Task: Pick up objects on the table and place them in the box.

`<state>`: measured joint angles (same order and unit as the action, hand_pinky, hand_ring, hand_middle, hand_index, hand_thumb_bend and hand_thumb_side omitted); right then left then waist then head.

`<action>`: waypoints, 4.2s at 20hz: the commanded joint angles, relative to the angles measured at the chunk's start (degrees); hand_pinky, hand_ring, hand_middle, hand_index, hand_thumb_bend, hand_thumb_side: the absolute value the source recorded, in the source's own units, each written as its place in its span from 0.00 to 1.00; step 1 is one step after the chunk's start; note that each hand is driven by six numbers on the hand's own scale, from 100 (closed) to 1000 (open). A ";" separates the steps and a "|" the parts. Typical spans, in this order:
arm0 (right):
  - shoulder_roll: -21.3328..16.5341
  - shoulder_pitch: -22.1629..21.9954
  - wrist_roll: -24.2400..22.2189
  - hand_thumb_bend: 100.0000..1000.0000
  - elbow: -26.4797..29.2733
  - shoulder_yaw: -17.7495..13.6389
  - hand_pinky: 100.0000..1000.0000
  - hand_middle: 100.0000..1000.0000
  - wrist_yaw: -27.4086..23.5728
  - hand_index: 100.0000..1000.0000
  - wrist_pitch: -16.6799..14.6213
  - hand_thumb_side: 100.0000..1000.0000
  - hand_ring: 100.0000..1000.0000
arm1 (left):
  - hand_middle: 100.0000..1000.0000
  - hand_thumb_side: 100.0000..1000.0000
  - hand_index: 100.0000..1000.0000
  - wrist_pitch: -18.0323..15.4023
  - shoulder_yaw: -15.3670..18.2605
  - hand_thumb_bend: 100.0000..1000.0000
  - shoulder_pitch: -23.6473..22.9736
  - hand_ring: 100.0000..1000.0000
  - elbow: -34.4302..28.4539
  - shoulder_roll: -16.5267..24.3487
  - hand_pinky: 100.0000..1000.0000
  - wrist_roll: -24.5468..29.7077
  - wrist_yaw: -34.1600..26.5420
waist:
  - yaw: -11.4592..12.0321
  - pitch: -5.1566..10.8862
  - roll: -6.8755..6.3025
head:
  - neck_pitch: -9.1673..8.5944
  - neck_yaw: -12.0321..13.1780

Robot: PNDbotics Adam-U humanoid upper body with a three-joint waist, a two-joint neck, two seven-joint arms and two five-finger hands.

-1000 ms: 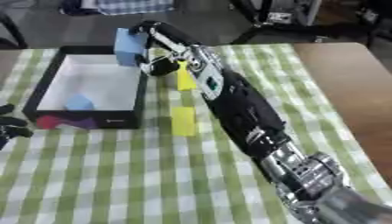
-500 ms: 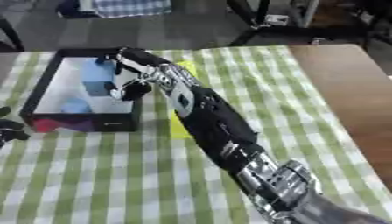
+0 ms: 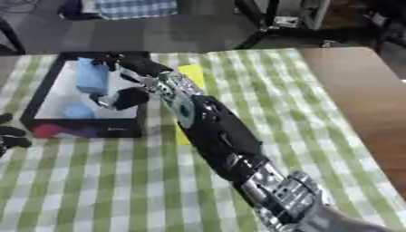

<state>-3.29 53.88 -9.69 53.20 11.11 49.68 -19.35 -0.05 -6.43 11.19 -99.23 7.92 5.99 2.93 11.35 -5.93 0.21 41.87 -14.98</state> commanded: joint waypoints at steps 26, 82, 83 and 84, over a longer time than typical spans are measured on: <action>-3.95 1.34 2.11 0.20 2.71 -1.30 1.00 1.00 -1.32 0.76 -1.76 0.61 1.00 | 0.53 0.75 0.82 -0.24 0.41 0.00 0.29 0.52 -0.70 0.37 0.77 -0.09 -0.15 | -0.71 0.60 -0.09 | -0.73 0.06; -12.58 -1.63 8.41 0.00 -10.58 -11.37 0.84 0.47 9.08 0.92 3.53 0.00 0.69 | 0.54 0.75 0.82 -0.16 0.30 0.00 2.19 0.52 -1.55 0.34 0.77 0.06 -0.27 | 1.30 -1.82 -0.66 | -4.40 -3.78; -12.53 -1.64 9.45 0.00 -10.51 -11.27 0.83 0.42 9.18 0.90 3.41 0.00 0.65 | 0.54 0.75 0.82 -0.16 0.30 0.00 2.15 0.52 -1.54 0.34 0.77 0.06 -0.27 | 1.25 -1.77 -0.65 | -4.40 -3.79; -12.49 -1.67 10.42 0.00 -10.43 -11.14 0.83 0.40 9.18 0.89 3.22 0.00 0.63 | 0.54 0.75 0.82 -0.17 0.30 0.00 2.11 0.52 -1.52 0.35 0.77 0.06 -0.28 | 1.19 -1.71 -0.64 | -4.38 -3.75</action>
<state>-14.83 51.32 -0.53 41.50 0.04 58.31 -16.10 -0.02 -6.10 12.64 -99.60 7.97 5.97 2.80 12.55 -7.45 0.04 38.07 -18.56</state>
